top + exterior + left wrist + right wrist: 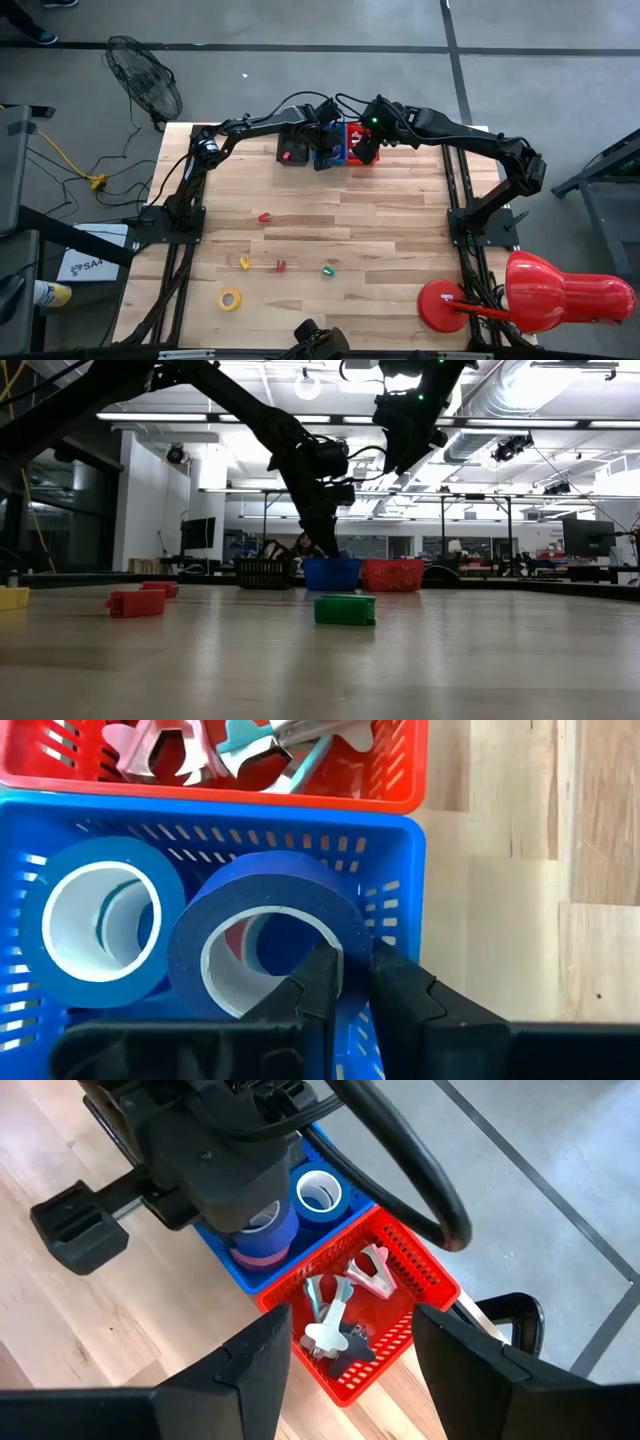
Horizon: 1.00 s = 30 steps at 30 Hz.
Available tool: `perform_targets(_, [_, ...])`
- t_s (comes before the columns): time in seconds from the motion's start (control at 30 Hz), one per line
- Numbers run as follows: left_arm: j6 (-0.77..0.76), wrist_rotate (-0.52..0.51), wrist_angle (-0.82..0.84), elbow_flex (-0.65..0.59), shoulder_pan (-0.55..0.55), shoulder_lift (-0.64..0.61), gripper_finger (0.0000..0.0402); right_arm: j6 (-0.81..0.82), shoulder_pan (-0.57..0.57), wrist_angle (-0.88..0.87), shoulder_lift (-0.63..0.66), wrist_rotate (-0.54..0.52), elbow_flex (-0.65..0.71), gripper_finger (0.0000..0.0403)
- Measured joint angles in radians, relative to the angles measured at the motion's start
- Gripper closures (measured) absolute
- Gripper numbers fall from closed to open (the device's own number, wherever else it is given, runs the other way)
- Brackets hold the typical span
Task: Pick and place Stapler, Stapler remover, tape
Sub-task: Put the dark blue tape into the blue bin, then put the green stapler into the black bin
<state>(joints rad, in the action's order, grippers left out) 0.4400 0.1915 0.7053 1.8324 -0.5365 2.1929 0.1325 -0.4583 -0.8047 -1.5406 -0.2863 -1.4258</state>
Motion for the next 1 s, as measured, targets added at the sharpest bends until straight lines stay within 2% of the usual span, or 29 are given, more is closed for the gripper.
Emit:
perform_targets(0.53, [0.027,0.014,-0.008,0.0,0.0,0.0,0.0339,-0.002,0.0,0.0,0.0,-0.003,0.0,0.0203])
perform_targets(0.83, [0.03,0.004,-0.007,0.0,0.0,0.0,0.0262,-0.001,0.0,-0.006,0.0,0.001,0.0,0.0203])
perform_targets(1.0, [0.036,-0.002,0.011,0.03,-0.004,0.002,0.024,-0.001,0.0,-0.008,0.0,0.002,0.0,0.0203])
